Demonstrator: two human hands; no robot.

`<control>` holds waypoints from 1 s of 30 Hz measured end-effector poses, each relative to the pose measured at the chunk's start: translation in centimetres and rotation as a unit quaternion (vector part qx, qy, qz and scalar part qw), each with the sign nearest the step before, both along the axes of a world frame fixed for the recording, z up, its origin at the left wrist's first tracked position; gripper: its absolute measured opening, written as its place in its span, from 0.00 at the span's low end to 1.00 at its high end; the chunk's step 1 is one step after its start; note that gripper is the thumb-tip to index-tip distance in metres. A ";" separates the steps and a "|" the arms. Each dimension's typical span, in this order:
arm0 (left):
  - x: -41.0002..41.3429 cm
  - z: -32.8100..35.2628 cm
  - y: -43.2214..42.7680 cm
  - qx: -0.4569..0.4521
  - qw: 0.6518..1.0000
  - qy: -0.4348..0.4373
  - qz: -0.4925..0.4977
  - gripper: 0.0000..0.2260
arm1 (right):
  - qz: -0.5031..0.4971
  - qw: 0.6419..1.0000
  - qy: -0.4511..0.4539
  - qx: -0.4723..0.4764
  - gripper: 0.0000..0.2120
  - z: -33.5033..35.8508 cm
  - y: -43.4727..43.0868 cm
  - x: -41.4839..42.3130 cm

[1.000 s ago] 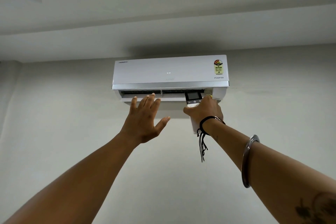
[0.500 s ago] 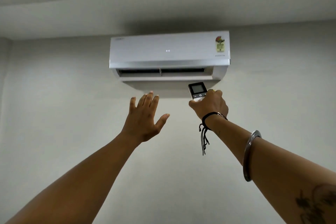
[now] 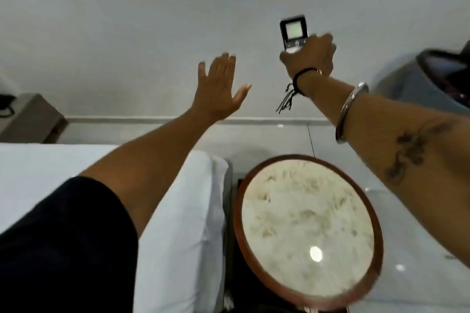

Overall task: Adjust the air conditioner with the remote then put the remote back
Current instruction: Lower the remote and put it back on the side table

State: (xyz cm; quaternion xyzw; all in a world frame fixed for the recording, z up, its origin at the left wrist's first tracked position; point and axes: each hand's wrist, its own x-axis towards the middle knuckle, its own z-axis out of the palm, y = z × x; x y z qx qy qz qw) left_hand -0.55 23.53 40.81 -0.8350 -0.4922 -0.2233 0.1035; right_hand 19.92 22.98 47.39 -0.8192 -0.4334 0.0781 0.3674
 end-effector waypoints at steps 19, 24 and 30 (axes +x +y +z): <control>1.9 -39.9 -20.7 -0.374 0.924 0.078 -0.022 0.33 | -0.070 0.870 0.125 -0.471 0.17 -46.4 -23.0 -0.1; 2.8 -43.0 -21.0 -0.405 0.910 0.086 -0.016 0.33 | -0.085 0.846 0.139 -0.508 0.18 -50.0 -23.3 -0.6; 4.1 -45.0 -21.8 -0.449 0.890 0.074 -0.012 0.31 | -0.091 0.845 0.136 -0.509 0.20 -52.9 -23.2 -0.4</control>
